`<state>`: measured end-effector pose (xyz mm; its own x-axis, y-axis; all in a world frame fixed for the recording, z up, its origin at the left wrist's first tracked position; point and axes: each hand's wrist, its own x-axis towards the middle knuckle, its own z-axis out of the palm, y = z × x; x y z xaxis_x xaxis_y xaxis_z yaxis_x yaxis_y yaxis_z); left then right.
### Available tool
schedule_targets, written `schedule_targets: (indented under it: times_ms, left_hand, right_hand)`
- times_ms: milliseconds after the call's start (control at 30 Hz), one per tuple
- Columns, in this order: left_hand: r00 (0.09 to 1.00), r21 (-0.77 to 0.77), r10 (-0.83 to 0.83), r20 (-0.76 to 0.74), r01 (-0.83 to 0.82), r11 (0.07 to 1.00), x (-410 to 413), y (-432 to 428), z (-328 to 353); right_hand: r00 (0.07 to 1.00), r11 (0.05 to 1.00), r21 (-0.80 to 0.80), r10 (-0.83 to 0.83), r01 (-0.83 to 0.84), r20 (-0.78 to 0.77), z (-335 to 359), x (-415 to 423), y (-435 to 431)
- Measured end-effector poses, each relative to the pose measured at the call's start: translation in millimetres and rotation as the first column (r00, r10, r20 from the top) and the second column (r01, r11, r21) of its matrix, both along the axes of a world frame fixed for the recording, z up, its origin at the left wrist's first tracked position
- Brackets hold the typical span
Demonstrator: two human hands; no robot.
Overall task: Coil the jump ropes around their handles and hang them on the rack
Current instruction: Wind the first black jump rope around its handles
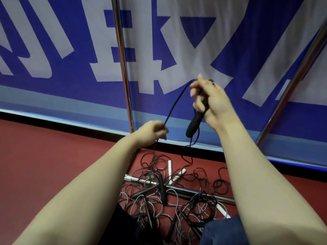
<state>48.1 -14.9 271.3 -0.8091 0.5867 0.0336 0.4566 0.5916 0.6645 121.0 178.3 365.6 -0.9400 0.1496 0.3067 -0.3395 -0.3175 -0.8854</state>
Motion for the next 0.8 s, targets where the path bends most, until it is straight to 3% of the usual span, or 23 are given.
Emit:
schedule_targets:
  times_ms: [100, 167, 233, 300, 367, 400, 433, 500, 533, 600, 667, 733, 800]
  left_hand:
    - [0.982, -0.271, -0.060, 0.178, 0.107, 0.957, -3, -3, -32]
    - [0.953, -0.462, -0.066, 0.297, 0.204, 0.863, 1, -8, -53]
    - [0.947, -0.639, -0.030, 0.320, 0.239, 0.732, 1, -16, -61]
    - [0.964, -0.672, 0.011, 0.265, 0.176, 0.719, -8, -20, -55]
    - [0.989, -0.563, 0.145, 0.039, -0.098, 0.821, -18, -21, -32]
    - [0.952, -0.388, 0.292, -0.088, -0.303, 0.871, -21, -20, -15]
    - [0.880, -0.173, 0.445, -0.164, -0.470, 0.866, -17, -17, 8]
    - [0.754, 0.161, 0.600, -0.267, -0.579, 0.799, -5, -7, 48]
    - [0.729, 0.212, 0.590, -0.347, -0.551, 0.807, 4, 0, 64]
    - [0.771, 0.222, 0.460, -0.441, -0.403, 0.888, 21, 19, 82]
    - [0.856, 0.166, 0.271, -0.440, -0.219, 0.962, 30, 32, 84]
    - [0.890, 0.069, 0.137, -0.435, -0.118, 0.991, 28, 36, 79]
    - [0.914, 0.047, 0.081, -0.396, -0.068, 0.997, 23, 31, 75]
  right_hand:
    - [0.993, 0.973, -0.221, 0.049, -0.071, -0.105, 11, 4, 5]
    - [0.994, 0.958, -0.275, 0.051, -0.076, -0.096, 6, 2, 6]
    - [1.000, 0.975, -0.221, 0.023, -0.022, 0.003, -6, -3, 9]
    - [0.974, 0.997, 0.004, -0.076, 0.076, 0.215, -22, -9, 16]
    - [0.862, 0.953, 0.279, -0.240, 0.121, 0.447, -40, -14, 22]
    - [0.787, 0.908, 0.402, -0.335, 0.122, 0.518, -49, -16, 24]
    - [0.717, 0.852, 0.511, -0.425, 0.112, 0.553, -56, -17, 24]
    - [0.667, 0.784, 0.612, -0.514, 0.110, 0.539, -62, -16, 22]
    - [0.705, 0.804, 0.577, -0.494, 0.146, 0.509, -60, -16, 20]
    - [0.848, 0.912, 0.367, -0.333, 0.181, 0.411, -46, -14, 15]
    - [0.945, 0.979, 0.204, -0.089, 0.024, 0.315, -27, -6, 8]
    - [0.948, 0.950, 0.279, 0.052, -0.144, 0.313, -17, -1, 1]
    - [0.938, 0.871, 0.455, 0.016, -0.183, 0.347, -19, 1, -2]
